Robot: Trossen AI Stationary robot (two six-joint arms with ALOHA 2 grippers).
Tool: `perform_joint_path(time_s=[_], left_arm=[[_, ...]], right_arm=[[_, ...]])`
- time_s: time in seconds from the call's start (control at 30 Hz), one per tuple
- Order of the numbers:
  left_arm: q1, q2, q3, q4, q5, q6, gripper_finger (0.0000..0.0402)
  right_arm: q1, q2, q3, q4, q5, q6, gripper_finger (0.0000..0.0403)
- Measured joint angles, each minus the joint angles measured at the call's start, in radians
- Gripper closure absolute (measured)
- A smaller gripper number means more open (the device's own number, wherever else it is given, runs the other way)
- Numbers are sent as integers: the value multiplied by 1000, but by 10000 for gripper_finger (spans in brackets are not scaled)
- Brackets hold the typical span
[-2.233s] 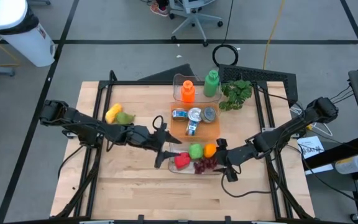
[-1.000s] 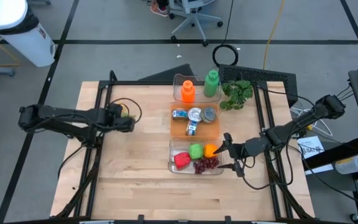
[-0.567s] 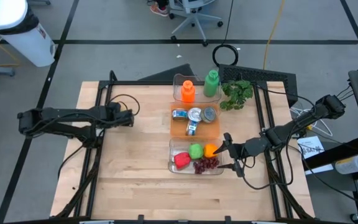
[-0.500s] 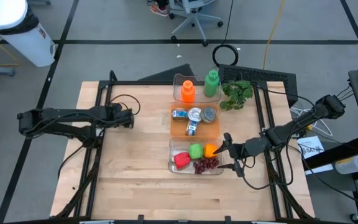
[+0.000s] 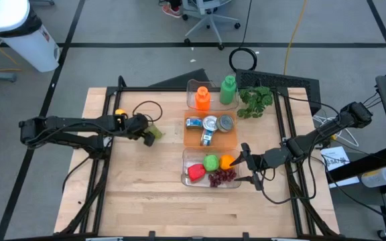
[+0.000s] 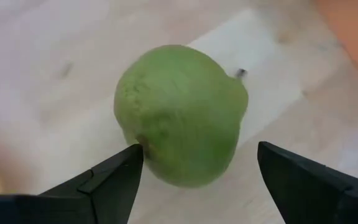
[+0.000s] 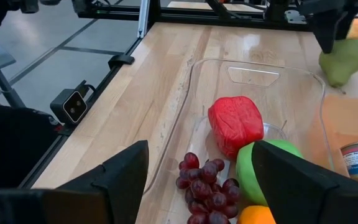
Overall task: Pick & Place Food Item
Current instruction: Put the green pear into the bottom transparent bin
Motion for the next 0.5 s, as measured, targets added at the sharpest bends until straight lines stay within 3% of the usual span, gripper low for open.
perform_joint_path(time_s=[0.5], left_arm=[[-20, 0, 207, -44, 26, 654, 78]], right_arm=[[0, 0, 0, 0, 0, 0, 135]])
